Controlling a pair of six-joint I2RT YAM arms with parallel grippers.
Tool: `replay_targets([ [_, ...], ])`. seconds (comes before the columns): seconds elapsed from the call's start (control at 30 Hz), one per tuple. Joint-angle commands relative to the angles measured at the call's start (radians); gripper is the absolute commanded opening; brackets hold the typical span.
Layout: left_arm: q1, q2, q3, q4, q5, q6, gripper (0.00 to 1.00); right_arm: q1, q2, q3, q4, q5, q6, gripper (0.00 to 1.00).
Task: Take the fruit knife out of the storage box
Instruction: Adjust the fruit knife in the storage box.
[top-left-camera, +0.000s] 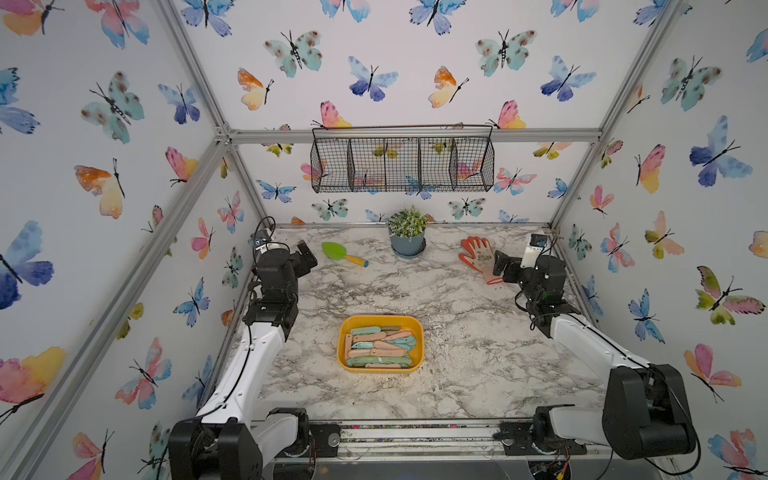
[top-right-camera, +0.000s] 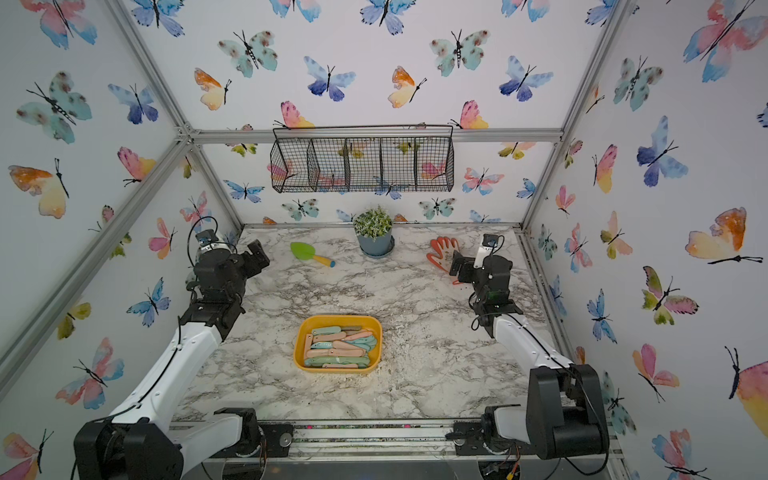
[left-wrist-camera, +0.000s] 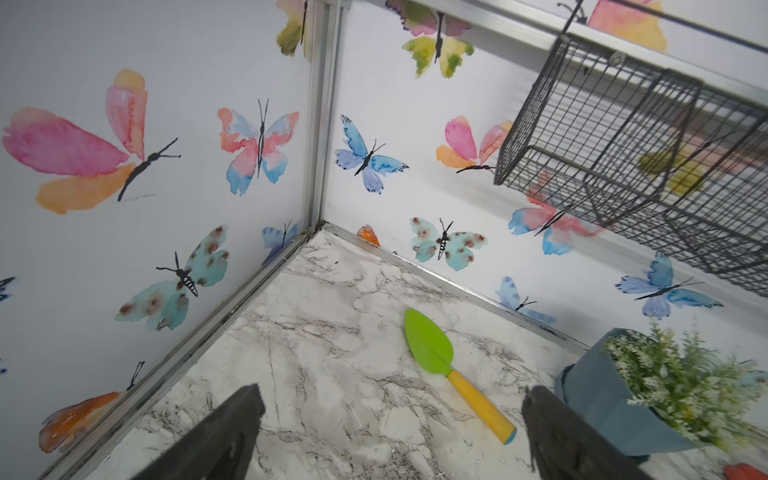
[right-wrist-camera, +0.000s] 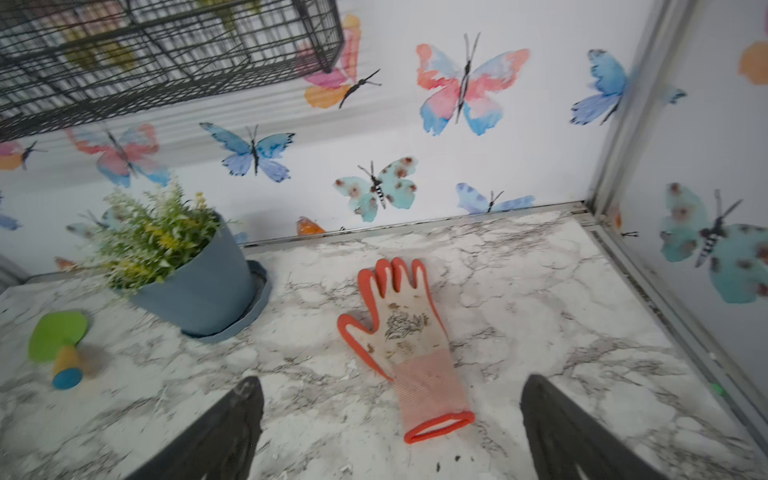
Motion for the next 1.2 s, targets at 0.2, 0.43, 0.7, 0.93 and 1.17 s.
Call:
replay_targets([
  [0.2,-0.003,-0.068,-0.004,-0.228,0.109,0.106,0.99,0.204,0.001,0.153,-0.270,-0.088,-0.127,0.99],
  [0.43,-0.003,-0.036,0.017,-0.323,0.098,0.034,0.98,0.402,0.038,0.232,-0.354,-0.179,-0.187,0.99],
  [0.7,-0.004,-0.088,-0.015,-0.314,0.118,0.053,0.98,0.616,0.154,0.361,-0.495,-0.175,-0.288,0.97],
  [0.93,-0.004,-0.107,-0.053,-0.296,0.126,0.064,0.98,0.705,0.292,0.454,-0.675,-0.349,-0.437,0.80],
  [1.17,-0.013,-0.102,-0.042,-0.321,0.118,0.059,0.98,0.793,0.435,0.534,-0.826,-0.285,-0.536,0.66],
])
